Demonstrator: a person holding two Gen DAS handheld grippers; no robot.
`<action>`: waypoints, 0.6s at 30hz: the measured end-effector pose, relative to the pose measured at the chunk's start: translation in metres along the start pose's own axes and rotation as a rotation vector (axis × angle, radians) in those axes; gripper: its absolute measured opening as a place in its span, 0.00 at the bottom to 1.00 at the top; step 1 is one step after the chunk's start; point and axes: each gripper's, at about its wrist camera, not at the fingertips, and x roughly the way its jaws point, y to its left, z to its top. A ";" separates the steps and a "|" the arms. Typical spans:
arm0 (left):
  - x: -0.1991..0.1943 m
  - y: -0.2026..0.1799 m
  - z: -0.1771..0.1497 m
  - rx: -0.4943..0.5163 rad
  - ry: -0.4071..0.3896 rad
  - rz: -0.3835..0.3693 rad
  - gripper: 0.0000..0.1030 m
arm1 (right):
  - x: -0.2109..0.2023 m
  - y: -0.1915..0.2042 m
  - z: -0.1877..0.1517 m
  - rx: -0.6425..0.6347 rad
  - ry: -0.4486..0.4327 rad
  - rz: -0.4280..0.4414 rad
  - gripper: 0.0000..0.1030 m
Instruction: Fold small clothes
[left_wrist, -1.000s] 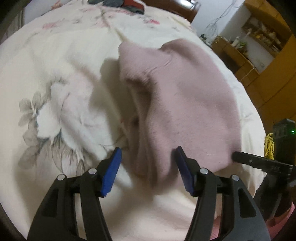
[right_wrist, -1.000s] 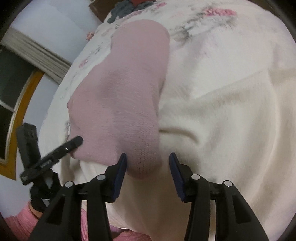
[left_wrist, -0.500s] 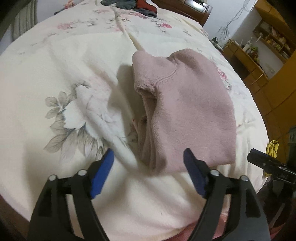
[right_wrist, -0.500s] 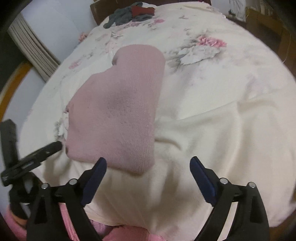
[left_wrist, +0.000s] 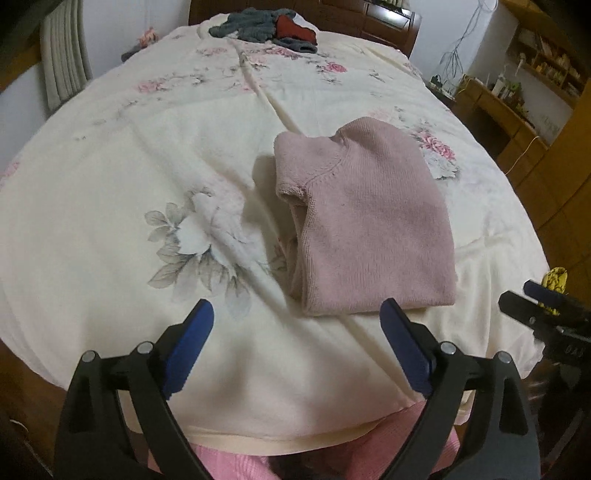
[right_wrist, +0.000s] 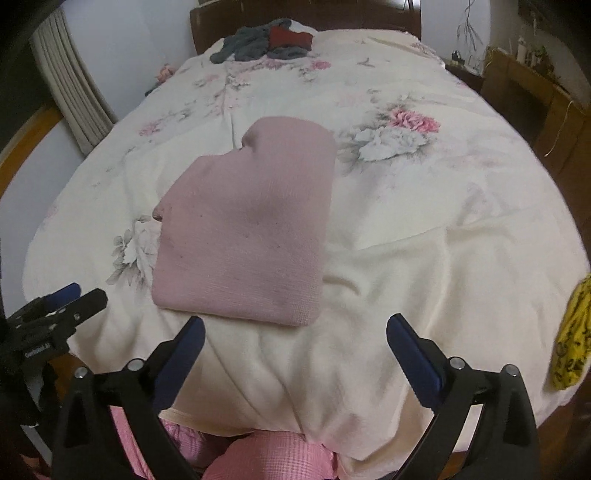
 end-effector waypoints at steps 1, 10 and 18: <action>-0.002 0.000 0.000 -0.001 -0.001 0.000 0.88 | -0.003 0.001 0.000 -0.006 -0.008 -0.008 0.96; -0.022 -0.007 -0.004 0.003 -0.031 0.018 0.88 | -0.020 0.011 0.001 -0.031 -0.035 -0.077 0.96; -0.033 -0.018 -0.006 0.043 -0.057 0.033 0.88 | -0.024 0.014 0.001 -0.027 -0.034 -0.084 0.96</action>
